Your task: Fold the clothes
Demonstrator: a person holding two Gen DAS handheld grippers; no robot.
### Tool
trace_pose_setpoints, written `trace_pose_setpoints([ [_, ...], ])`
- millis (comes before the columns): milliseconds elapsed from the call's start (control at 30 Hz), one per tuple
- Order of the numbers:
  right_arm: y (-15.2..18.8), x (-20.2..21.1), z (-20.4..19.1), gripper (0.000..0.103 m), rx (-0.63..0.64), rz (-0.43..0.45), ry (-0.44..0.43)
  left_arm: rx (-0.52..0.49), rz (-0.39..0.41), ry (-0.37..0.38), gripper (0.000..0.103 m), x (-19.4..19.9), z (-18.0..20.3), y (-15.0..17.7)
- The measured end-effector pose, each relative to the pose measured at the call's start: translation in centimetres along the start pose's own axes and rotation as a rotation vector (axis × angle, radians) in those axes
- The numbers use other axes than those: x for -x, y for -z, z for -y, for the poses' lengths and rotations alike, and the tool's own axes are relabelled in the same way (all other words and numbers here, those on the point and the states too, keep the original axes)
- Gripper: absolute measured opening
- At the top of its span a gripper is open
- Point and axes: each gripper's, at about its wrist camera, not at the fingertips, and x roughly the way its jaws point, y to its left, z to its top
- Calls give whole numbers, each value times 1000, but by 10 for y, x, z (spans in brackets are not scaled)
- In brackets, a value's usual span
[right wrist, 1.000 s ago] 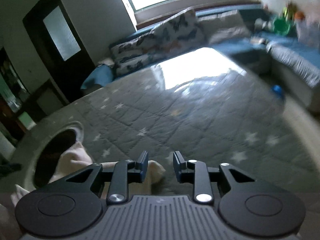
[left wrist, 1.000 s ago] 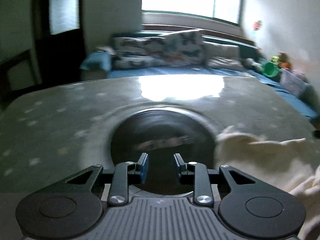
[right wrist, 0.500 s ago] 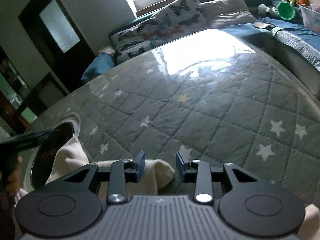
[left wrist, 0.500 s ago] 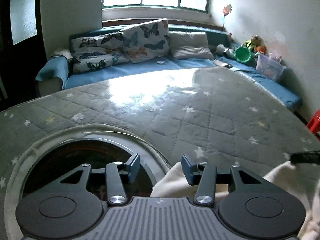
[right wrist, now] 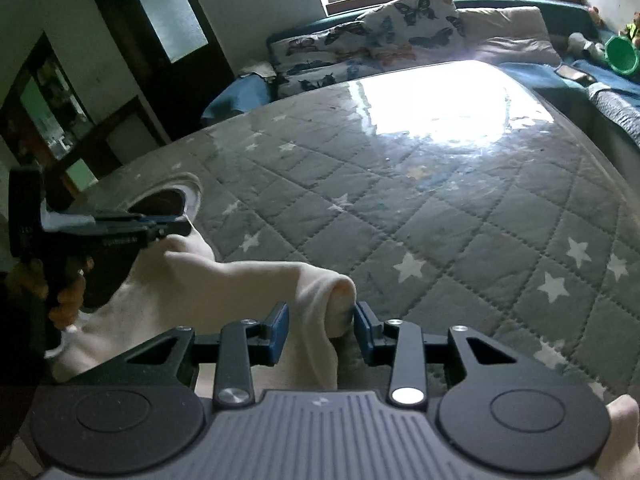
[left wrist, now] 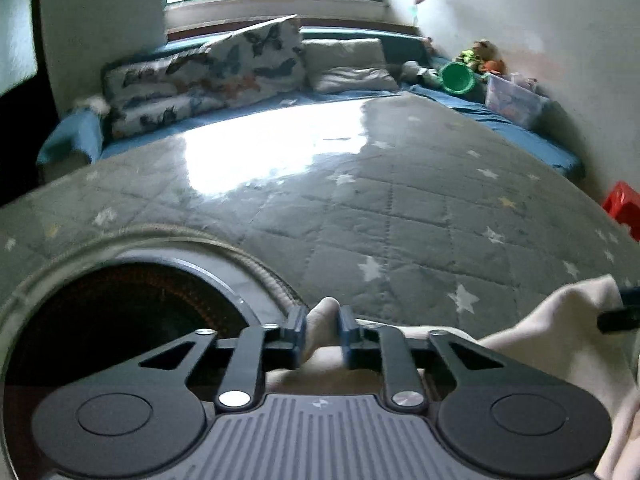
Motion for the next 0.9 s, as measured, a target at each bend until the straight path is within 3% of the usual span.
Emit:
trace_pose_setpoints([
  [233, -16, -3, 22, 41, -154, 19, -53, 45, 102, -10, 9, 32, -12, -4],
  [467, -21, -8, 34, 41, -244, 39, -77, 91, 222, 62, 9, 88, -38, 6],
  [600, -25, -15, 37, 41, -268, 37, -69, 47, 201, 124, 9, 103, -38, 30],
  [900, -33, -34, 28, 40, -264, -15, -122, -75, 128, 139, 9, 113, -20, 73],
])
